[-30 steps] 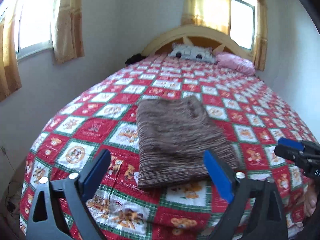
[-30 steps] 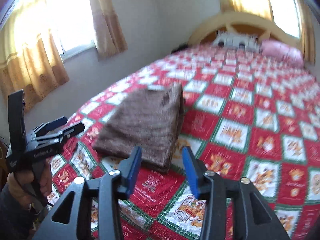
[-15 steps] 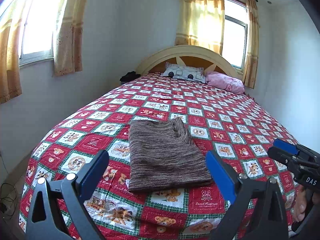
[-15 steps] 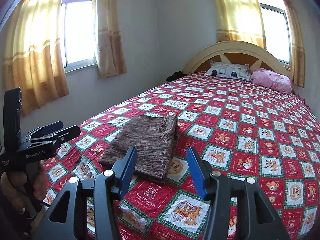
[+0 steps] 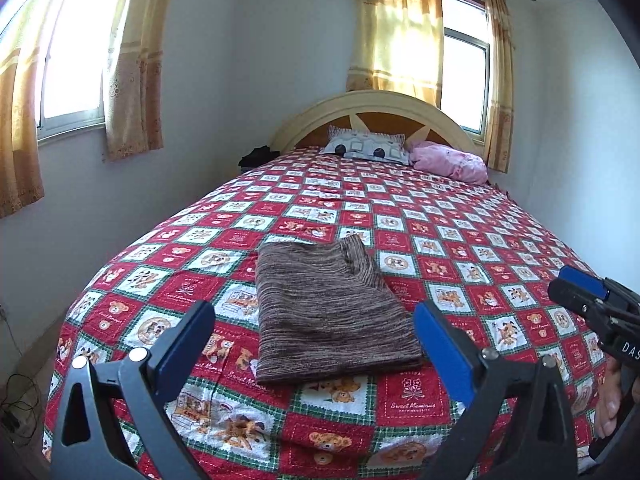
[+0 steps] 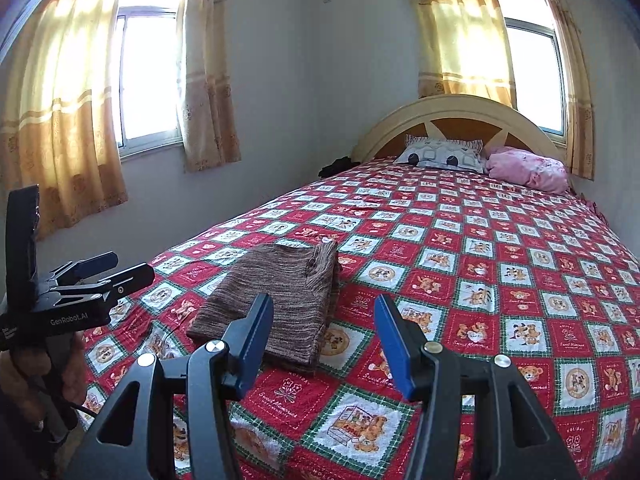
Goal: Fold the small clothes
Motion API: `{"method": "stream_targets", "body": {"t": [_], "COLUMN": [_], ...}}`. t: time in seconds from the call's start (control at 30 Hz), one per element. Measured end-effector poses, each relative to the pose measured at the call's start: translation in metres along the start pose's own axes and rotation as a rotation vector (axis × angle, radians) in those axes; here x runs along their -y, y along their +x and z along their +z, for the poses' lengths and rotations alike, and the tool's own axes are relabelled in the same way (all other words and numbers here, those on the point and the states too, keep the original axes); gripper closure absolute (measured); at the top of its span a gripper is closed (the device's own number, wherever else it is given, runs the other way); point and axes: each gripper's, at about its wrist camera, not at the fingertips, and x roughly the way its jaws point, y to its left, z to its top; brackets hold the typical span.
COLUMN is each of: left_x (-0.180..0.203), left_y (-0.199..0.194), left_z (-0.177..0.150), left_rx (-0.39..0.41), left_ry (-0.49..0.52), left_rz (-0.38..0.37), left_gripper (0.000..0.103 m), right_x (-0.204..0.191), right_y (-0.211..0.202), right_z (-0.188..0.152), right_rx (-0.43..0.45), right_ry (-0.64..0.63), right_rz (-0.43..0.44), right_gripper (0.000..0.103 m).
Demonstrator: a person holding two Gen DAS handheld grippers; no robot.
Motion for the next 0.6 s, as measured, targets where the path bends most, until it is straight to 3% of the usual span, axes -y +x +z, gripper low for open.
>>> {"method": "stream_targets", "body": {"t": [0.6], "left_x": [0.0023], "left_y": [-0.0027], "left_z": [0.0012], "left_rx": [0.002], "left_ry": [0.001], "left_rz": [0.0], "left_gripper": [0.001], "right_x": [-0.0022], "right_y": [-0.0052], "right_z": [-0.0011], "right_rx": [0.009], "right_ry": [-0.002], "right_rz": [0.004], "right_gripper": [0.047]}}
